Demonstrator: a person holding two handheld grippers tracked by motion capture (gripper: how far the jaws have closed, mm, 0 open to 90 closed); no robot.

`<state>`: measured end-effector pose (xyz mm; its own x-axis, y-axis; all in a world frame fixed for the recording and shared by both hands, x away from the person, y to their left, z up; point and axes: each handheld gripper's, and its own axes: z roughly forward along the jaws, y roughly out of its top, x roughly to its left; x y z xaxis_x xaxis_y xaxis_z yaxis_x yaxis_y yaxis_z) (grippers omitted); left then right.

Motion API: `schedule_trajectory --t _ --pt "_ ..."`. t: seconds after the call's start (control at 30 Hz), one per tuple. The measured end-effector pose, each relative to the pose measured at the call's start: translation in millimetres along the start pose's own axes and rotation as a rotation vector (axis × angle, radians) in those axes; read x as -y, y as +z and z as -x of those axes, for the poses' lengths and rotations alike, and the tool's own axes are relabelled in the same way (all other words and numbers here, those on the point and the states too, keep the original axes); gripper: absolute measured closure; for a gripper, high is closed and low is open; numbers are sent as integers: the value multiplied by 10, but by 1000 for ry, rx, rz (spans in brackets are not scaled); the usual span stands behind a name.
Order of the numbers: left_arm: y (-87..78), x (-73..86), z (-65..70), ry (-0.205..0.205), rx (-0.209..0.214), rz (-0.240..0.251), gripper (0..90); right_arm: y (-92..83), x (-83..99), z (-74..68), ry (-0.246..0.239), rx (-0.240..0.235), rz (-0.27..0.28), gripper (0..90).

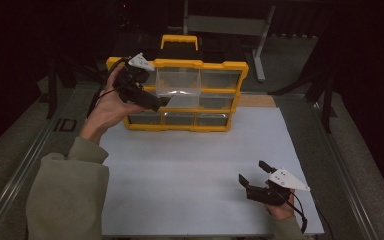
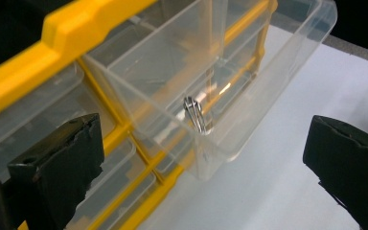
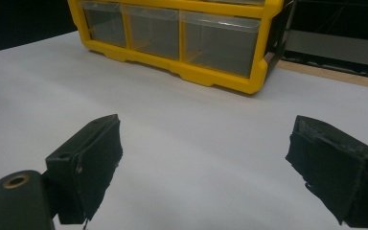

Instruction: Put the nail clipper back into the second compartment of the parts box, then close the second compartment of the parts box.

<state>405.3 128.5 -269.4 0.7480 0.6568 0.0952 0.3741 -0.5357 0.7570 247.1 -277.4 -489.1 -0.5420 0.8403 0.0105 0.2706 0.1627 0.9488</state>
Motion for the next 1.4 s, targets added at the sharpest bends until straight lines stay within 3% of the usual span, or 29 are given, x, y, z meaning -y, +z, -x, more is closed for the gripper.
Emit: schedule_trajectory --t 1.03,1.2,1.4 --pt "12 256 3 -11 34 -30 25 5 3 -4 2 -1 -5 110" --pt "-15 286 17 -6 38 -36 41 4 3 -5 -1 0 -4 110" --pt "-69 341 14 -4 63 -24 133 8 1 -14 -4 1 -5 110"
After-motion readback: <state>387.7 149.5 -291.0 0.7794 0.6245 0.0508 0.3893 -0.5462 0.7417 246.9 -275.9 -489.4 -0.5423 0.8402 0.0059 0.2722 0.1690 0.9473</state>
